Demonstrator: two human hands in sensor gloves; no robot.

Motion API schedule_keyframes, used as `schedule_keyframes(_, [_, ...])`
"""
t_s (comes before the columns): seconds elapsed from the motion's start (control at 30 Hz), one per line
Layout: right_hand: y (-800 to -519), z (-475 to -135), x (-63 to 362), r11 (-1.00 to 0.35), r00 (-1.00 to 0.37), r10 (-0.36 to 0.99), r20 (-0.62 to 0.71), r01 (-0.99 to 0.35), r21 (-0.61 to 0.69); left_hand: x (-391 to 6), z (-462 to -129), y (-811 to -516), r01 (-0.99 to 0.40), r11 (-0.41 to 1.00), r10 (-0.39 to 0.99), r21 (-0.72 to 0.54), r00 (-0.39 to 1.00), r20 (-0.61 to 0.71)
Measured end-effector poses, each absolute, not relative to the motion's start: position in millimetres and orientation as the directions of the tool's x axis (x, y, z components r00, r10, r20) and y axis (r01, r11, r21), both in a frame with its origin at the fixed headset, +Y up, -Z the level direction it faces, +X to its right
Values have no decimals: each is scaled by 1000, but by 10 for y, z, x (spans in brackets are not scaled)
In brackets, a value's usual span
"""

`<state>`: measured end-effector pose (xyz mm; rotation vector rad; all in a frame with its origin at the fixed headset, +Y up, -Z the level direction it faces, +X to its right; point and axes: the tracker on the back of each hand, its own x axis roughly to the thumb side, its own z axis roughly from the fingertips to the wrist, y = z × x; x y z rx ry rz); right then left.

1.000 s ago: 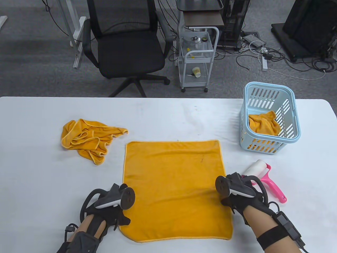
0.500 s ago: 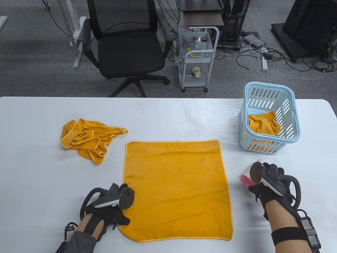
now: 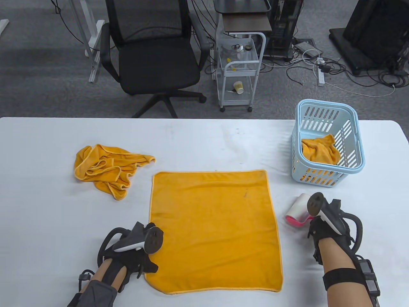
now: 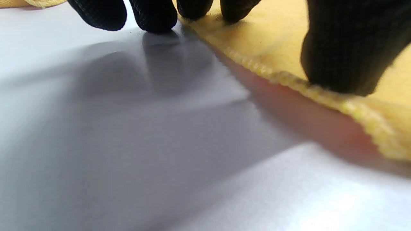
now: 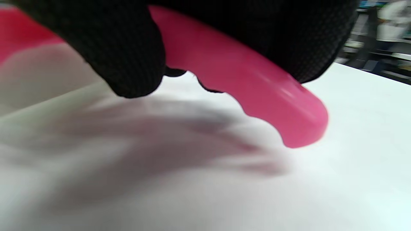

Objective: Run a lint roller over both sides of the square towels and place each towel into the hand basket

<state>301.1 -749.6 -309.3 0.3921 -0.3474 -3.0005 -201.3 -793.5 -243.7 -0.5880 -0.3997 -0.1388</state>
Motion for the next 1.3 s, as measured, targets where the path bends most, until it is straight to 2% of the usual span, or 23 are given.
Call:
schedule_keyframes(0.17, [-7267,-2957,2198,-980,-996,-62,60,72,185,-2014,-2442,-7936,232,827,-9,-513,916,401])
schedule_keyframes(0.33, [-7234,-2690,1197,-979,-932,-70,357,132,154,-2021,-2444,-7935,224,827,-1,-515,917,398])
schedule_keyframes(0.47, [-7314,-2485,585,-967,-853,-80,516,192,167,-2037,-2452,-7935,208,827,15,-522,920,392])
schedule_keyframes(0.6, [-7414,-2345,253,-956,-801,-104,590,244,164,-2024,-2447,-7940,229,827,-7,-514,918,397])
schedule_keyframes(0.8, [-7485,-2326,310,-948,-800,-128,587,273,166,-2022,-2446,-7942,230,827,-10,-513,918,396])
schedule_keyframes(0.97, [-7384,-2369,719,-888,-808,-239,538,406,217,-2018,-2445,-7940,233,827,-14,-512,918,396])
schedule_keyframes(1.13, [-7287,-2439,1301,-761,-786,-408,464,574,303,-2014,-2447,-7940,234,827,-16,-511,919,395])
schedule_keyframes(1.23, [-7282,-2474,1519,-699,-764,-477,434,629,341,-2012,-2447,-7938,237,827,-19,-510,918,395])
schedule_keyframes(1.3, [-7251,-2515,1603,-687,-770,-476,424,627,367,-2013,-2447,-7938,236,827,-18,-510,919,395])
